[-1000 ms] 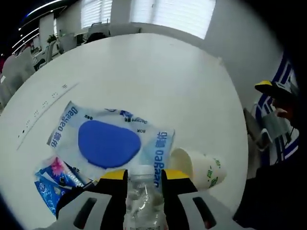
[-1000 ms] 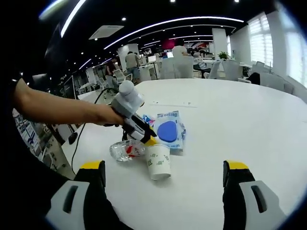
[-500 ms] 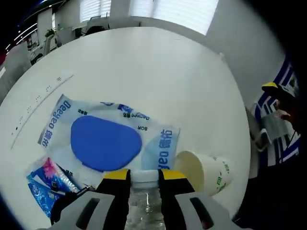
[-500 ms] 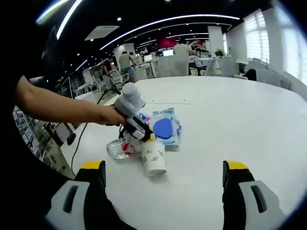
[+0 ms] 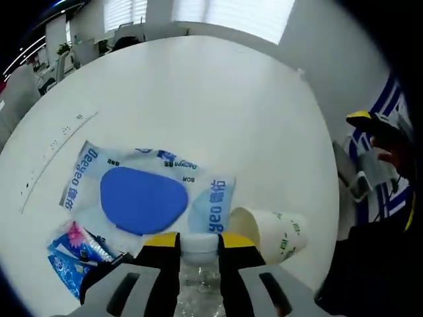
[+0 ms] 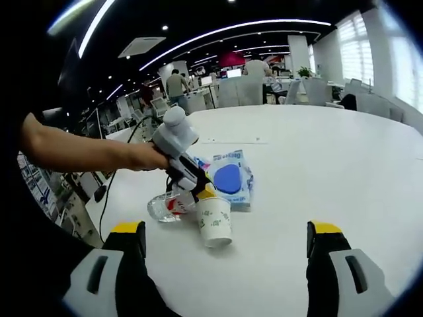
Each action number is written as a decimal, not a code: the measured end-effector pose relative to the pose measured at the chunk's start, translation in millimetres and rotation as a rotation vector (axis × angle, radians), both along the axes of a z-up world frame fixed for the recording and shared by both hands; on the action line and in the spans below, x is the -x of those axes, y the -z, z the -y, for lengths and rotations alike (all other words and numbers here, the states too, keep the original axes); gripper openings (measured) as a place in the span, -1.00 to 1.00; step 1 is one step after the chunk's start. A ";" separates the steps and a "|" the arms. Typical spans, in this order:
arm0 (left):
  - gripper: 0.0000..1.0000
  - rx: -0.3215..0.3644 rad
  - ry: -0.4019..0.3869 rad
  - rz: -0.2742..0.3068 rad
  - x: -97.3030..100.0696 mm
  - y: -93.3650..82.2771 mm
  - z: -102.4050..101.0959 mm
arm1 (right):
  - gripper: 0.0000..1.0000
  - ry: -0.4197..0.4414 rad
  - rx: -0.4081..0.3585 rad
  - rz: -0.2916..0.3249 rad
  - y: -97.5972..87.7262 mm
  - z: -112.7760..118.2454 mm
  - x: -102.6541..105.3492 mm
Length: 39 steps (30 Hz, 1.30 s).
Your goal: Arrange the tabletop items into an orderly group along one side of the table until the central work area is clear of visible clutter.
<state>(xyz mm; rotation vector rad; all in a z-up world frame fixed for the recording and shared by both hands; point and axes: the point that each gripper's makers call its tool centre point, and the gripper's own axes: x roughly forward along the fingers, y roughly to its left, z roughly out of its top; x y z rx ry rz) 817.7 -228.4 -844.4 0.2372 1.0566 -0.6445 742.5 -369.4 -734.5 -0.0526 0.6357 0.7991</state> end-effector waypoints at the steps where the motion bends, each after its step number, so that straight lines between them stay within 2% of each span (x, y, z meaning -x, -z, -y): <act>1: -0.65 0.001 0.003 0.004 2.1 -3.8 1.1 | 0.95 -0.002 0.000 0.000 0.1 -0.6 -0.2; 6: -0.65 0.017 0.038 0.042 10.5 -23.3 4.0 | 0.95 -0.017 -0.007 0.002 -0.6 -6.2 -1.8; 18: -0.66 0.033 0.066 0.130 25.1 -60.2 -16.9 | 0.96 -0.061 -0.022 0.015 -2.8 -20.8 -7.3; 32: -0.67 0.028 0.017 0.207 61.2 -97.2 -49.8 | 0.98 -0.128 -0.050 0.068 -16.2 -42.8 -14.3; 39: -0.66 0.042 -0.015 0.247 81.1 -108.2 -63.3 | 0.99 -0.153 -0.055 0.073 -17.9 -53.0 -17.2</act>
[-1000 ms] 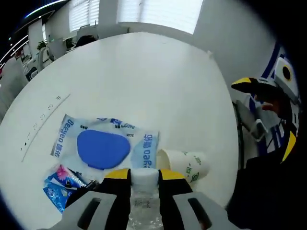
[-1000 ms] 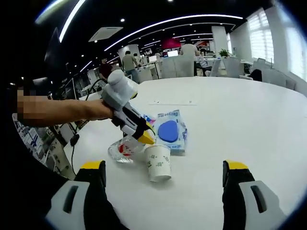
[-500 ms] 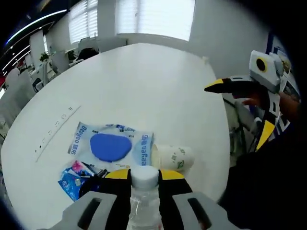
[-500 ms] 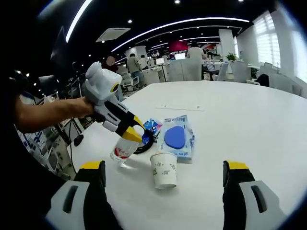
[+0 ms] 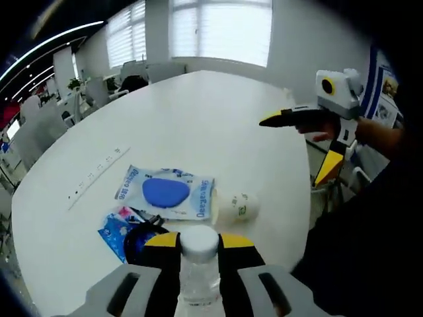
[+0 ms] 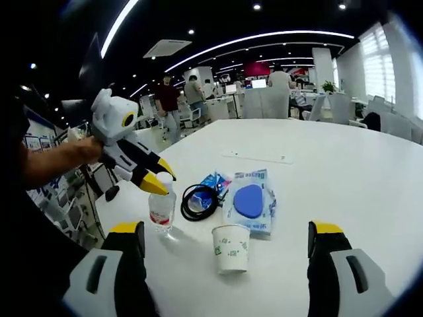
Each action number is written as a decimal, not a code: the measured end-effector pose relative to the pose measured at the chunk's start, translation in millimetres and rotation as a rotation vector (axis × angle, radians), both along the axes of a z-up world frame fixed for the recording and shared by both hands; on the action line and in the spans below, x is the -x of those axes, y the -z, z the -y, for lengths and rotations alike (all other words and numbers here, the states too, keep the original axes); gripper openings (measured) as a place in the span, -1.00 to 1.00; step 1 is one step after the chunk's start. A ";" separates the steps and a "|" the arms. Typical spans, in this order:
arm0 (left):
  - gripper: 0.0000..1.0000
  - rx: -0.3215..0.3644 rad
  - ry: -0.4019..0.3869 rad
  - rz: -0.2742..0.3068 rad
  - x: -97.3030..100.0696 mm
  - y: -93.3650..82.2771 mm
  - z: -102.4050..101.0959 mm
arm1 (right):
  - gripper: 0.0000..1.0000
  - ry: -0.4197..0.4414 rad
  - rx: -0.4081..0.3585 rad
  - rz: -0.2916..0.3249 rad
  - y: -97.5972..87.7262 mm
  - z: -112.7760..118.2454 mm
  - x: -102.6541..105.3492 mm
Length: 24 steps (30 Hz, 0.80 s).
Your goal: Arrange the tabletop items into an orderly group along one side of the table until the central work area is clear of visible clutter.
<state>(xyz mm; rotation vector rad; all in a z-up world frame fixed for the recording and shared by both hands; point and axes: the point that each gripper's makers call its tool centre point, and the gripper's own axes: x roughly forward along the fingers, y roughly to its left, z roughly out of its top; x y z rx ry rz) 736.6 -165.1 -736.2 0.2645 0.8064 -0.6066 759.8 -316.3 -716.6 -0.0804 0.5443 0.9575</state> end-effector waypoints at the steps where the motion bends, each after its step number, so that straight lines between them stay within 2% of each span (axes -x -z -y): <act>1: -0.66 0.003 -0.007 0.004 2.0 -1.2 -1.7 | 0.99 -0.004 0.002 0.001 -0.1 -1.3 -0.3; 13: -0.65 0.018 -0.032 0.038 36.3 -8.7 -22.8 | 0.99 -0.034 0.007 0.010 -1.9 -12.1 -5.4; 24: -0.63 0.019 -0.038 0.075 64.2 -12.8 -30.3 | 0.99 -0.057 0.019 0.010 1.4 -16.7 -5.3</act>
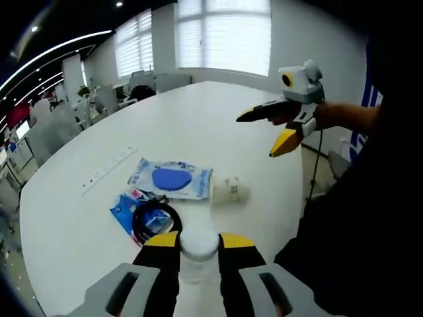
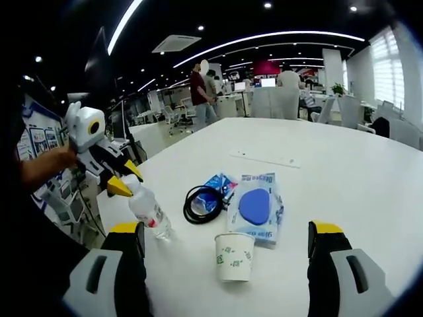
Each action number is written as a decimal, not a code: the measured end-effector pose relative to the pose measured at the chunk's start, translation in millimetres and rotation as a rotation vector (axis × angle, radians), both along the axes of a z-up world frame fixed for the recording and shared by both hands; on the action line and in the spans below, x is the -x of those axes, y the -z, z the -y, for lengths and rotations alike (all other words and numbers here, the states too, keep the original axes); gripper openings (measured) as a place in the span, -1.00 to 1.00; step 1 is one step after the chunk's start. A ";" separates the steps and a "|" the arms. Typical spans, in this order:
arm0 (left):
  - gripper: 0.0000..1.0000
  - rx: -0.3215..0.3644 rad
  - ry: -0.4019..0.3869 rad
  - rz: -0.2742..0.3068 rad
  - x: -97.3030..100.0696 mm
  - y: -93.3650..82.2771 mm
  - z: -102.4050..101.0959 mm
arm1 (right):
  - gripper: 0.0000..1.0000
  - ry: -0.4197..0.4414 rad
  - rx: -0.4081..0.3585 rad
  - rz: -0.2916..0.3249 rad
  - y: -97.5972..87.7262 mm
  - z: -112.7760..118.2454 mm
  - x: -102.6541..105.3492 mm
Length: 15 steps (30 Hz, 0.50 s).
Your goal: Arrange the tabletop items into an orderly group along one side of the table until the central work area is clear of visible clutter.
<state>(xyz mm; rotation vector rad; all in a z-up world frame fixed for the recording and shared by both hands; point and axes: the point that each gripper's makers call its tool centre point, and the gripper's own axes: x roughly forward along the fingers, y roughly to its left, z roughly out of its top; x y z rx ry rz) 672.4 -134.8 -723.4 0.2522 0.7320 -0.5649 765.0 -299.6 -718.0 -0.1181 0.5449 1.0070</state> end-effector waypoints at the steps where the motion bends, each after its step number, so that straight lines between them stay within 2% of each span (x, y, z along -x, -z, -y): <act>1: -0.63 0.000 -0.003 0.003 1.2 -0.1 -1.2 | 0.99 -0.001 0.000 0.000 0.2 0.0 0.1; 9: -0.61 0.014 -0.024 0.024 6.5 -0.7 -11.0 | 0.99 -0.011 0.008 -0.002 1.6 0.6 1.4; 15: -0.60 0.041 -0.056 0.052 1.9 -1.9 -14.5 | 0.99 -0.010 0.016 -0.004 3.5 3.4 2.0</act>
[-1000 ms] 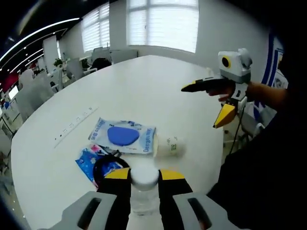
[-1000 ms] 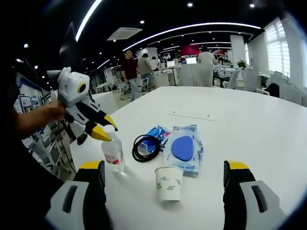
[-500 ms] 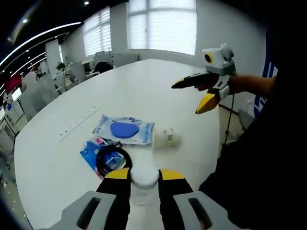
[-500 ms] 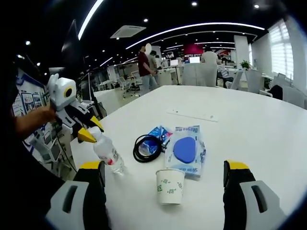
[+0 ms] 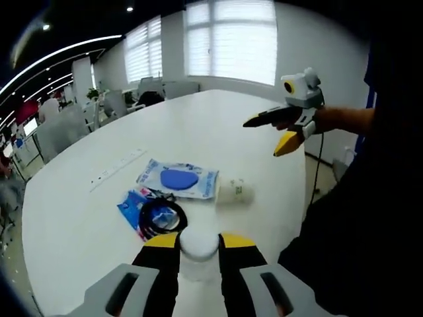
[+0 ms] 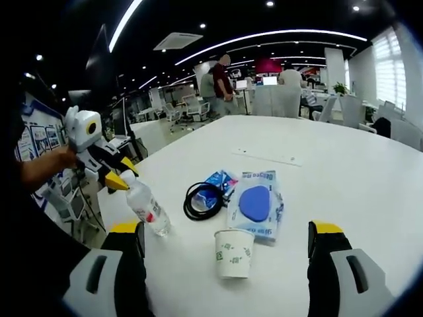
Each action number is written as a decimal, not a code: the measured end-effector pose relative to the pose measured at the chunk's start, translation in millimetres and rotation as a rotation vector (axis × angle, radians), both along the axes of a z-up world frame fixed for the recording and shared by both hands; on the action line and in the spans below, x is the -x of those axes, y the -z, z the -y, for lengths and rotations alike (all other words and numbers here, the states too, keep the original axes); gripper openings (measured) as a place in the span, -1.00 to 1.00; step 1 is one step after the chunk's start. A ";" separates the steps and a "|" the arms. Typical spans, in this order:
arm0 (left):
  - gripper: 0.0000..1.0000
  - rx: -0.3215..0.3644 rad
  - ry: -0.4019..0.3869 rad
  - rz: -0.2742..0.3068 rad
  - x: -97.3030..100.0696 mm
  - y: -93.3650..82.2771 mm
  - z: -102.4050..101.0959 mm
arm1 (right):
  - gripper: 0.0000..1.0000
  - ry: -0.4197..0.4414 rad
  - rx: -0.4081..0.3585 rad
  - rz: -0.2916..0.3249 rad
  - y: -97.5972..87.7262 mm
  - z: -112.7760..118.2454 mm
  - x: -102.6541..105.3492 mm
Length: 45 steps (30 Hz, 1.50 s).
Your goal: Arrange the tabletop items into an orderly group along one side of the table until the central work area is clear of visible clutter.
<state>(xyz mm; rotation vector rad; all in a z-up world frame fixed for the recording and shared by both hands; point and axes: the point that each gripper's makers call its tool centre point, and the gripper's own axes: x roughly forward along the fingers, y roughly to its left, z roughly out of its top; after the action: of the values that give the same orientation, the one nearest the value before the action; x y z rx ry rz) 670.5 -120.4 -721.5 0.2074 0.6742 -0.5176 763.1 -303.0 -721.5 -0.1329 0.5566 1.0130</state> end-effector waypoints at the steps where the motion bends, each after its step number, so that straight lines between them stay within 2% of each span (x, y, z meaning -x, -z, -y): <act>1: -0.60 0.007 -0.008 0.002 -0.9 -0.9 -1.2 | 0.99 0.001 0.001 0.000 0.4 0.6 0.0; 4: -0.60 0.057 -0.047 0.001 -1.6 -7.7 -2.0 | 0.99 0.009 0.001 0.001 0.5 2.5 -0.2; 8: -0.59 0.102 -0.126 0.050 -4.4 -15.4 -2.4 | 0.99 0.027 -0.007 -0.003 0.9 4.2 0.0; 12: -0.50 0.131 -0.200 0.085 -2.5 -12.9 1.1 | 0.99 0.029 -0.006 -0.008 2.8 5.3 2.6; 15: -0.47 0.120 -0.313 0.121 -3.4 -11.7 -7.3 | 0.99 0.025 -0.001 -0.009 3.6 6.0 4.4; 18: -0.47 0.196 -0.443 0.153 -2.8 -13.4 -10.8 | 0.99 0.030 -0.004 -0.010 3.8 7.3 4.0; 19: -0.47 0.176 -0.467 0.149 -0.1 -9.9 -13.4 | 0.98 0.032 -0.005 -0.011 4.0 7.4 3.9; 20: -0.47 0.119 -0.474 0.163 2.1 -6.8 -14.9 | 0.98 0.032 -0.006 -0.013 4.5 7.4 4.0; 21: -0.46 0.103 -0.483 0.168 3.2 -5.1 -14.3 | 0.98 0.030 -0.004 -0.015 5.2 7.2 4.4; 24: -0.42 0.106 -0.530 0.191 4.3 -3.3 -11.1 | 0.98 0.018 0.002 -0.017 7.5 6.0 6.4; 27: -0.42 0.058 -0.611 0.248 3.1 -5.1 -20.0 | 0.98 0.012 0.003 -0.023 9.5 5.5 7.7; 31: -0.41 0.036 -0.623 0.288 -0.4 -5.1 -17.3 | 0.98 0.006 0.005 -0.027 11.6 5.7 8.8; 33: -0.41 0.046 -0.626 0.292 -2.3 -3.3 -16.3 | 0.98 0.004 0.007 -0.028 12.6 6.2 8.8; 34: -0.42 0.062 -0.627 0.274 -3.9 1.1 -14.0 | 0.98 0.004 0.007 -0.028 13.3 6.6 8.6; 37: -0.51 0.044 -0.624 0.274 -6.0 6.1 -11.5 | 0.98 0.004 0.008 -0.033 15.2 7.3 8.8; 39: -0.56 0.020 -0.634 0.313 -6.8 1.0 -16.0 | 0.97 0.001 0.014 -0.033 16.4 8.2 9.0; 41: -0.56 0.057 -0.636 0.305 -7.1 2.3 -15.6 | 0.97 0.001 0.016 -0.035 17.0 9.0 9.4; 45: -0.58 0.043 -0.606 0.326 -8.1 1.2 -14.8 | 0.97 0.004 0.020 -0.038 18.7 10.9 8.6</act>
<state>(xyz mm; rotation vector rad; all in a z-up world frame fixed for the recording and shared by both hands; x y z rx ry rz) 678.6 -105.5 -722.7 0.0367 0.3764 0.0853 754.4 -313.9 -740.3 -0.1299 0.6019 1.0078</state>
